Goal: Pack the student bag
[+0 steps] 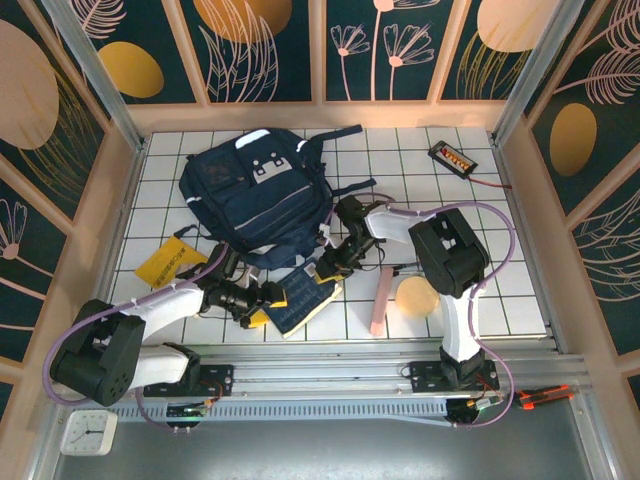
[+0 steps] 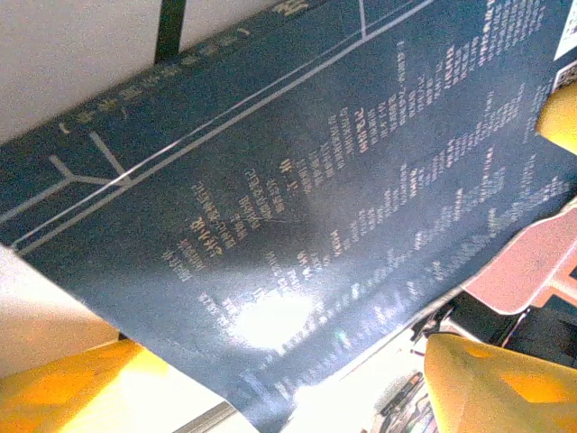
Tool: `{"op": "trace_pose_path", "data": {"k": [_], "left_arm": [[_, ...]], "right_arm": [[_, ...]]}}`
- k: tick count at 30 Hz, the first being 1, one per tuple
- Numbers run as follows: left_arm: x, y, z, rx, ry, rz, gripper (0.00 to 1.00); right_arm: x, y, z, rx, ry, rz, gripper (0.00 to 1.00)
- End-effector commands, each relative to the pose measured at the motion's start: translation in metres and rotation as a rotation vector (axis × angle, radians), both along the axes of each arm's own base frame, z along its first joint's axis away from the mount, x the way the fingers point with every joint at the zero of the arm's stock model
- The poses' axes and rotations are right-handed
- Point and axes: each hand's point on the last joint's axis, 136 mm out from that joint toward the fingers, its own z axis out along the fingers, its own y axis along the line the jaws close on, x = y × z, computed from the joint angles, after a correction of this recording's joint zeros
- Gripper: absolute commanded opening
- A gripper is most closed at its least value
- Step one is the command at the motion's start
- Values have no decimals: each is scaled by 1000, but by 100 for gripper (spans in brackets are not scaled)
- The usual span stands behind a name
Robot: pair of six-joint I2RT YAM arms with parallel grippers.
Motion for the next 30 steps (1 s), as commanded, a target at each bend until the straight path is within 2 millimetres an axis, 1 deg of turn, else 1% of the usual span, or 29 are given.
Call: {"op": "trace_pose_path", "data": {"k": [1, 2, 4, 5, 7, 8, 10, 12, 13, 15, 17, 20, 21, 23, 24, 26, 28, 30], "left_arm": [[7, -7, -10, -11, -45, -13, 75], [7, -6, -9, -2, -49, -14, 75], [9, -2, -5, 29, -73, -20, 75], [15, 1, 0, 65, -106, -27, 75], [31, 10, 16, 151, -208, -45, 77], [42, 17, 26, 219, -269, -45, 80], [67, 29, 53, 327, -414, -55, 82], [98, 41, 86, 432, -567, -42, 83], [110, 43, 100, 468, -624, -38, 83], [142, 42, 130, 523, -760, -54, 85], [166, 34, 148, 554, -870, -116, 85], [193, 26, 152, 611, -1010, -221, 86], [199, 22, 151, 623, -1045, -261, 86], [210, 15, 149, 655, -1093, -327, 86], [216, 11, 148, 663, -1107, -355, 86], [225, 0, 146, 659, -1123, -405, 85], [232, -7, 138, 679, -1116, -450, 85], [235, -17, 130, 666, -1114, -501, 84]], "right_arm": [[-13, 5, 17, 28, -11, 25, 6], [-10, -1, 15, -2, -27, 16, 0], [-2, -12, 17, -43, -63, -14, 0], [3, -18, 22, -48, -81, -42, 0], [13, -28, 39, -23, -118, -95, 0], [15, -29, 50, -4, -141, -113, 0], [25, -42, 70, 24, -172, -172, 0], [33, -54, 88, 27, -200, -223, 0], [38, -61, 96, 23, -218, -251, 0], [53, -80, 112, -2, -257, -328, 0], [72, -102, 128, -35, -306, -425, 0], [102, -141, 154, -90, -397, -587, 0], [111, -153, 162, -108, -434, -632, 0], [122, -170, 175, -111, -479, -700, 0], [126, -174, 180, -98, -492, -725, 0], [129, -174, 184, -70, -495, -742, 0], [130, -171, 185, -52, -491, -740, 0], [131, -169, 185, -41, -491, -739, 0]]}}
